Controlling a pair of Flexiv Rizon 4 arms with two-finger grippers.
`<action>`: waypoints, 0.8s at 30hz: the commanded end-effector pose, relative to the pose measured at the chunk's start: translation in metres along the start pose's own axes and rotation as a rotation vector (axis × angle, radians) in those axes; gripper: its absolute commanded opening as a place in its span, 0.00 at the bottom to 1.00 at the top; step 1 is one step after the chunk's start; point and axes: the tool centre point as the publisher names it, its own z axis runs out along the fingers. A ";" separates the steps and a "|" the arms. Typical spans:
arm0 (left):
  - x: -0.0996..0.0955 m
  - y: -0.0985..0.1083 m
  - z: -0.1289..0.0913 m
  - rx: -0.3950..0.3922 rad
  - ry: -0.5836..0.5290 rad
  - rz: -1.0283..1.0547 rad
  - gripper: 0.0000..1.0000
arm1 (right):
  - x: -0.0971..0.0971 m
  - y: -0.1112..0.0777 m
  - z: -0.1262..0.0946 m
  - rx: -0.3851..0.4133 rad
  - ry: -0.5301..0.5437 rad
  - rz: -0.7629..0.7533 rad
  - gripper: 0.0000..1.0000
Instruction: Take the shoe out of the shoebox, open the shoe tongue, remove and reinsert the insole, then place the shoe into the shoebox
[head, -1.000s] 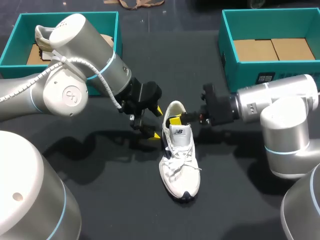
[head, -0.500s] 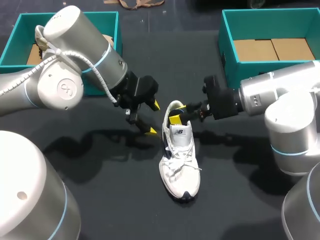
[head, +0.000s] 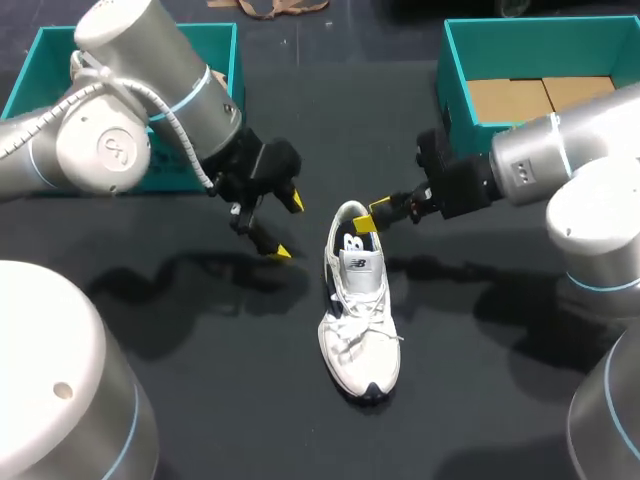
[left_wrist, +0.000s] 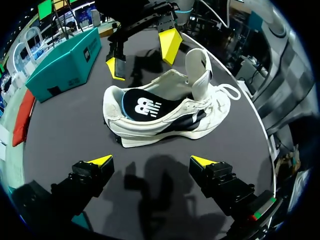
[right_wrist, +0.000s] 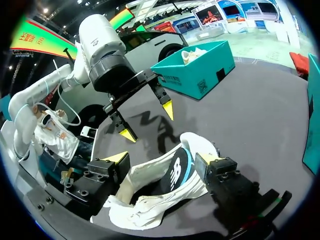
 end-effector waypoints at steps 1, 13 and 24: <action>-0.009 0.011 -0.034 -0.013 0.068 0.038 1.00 | -0.006 0.007 -0.021 0.154 -0.004 0.029 0.81; -0.036 0.039 -0.098 -0.034 0.125 0.091 1.00 | -0.029 0.025 -0.060 0.449 -0.017 0.211 0.64; -0.051 0.050 -0.131 -0.190 0.230 0.239 1.00 | -0.017 0.036 -0.084 0.529 -0.339 0.407 0.00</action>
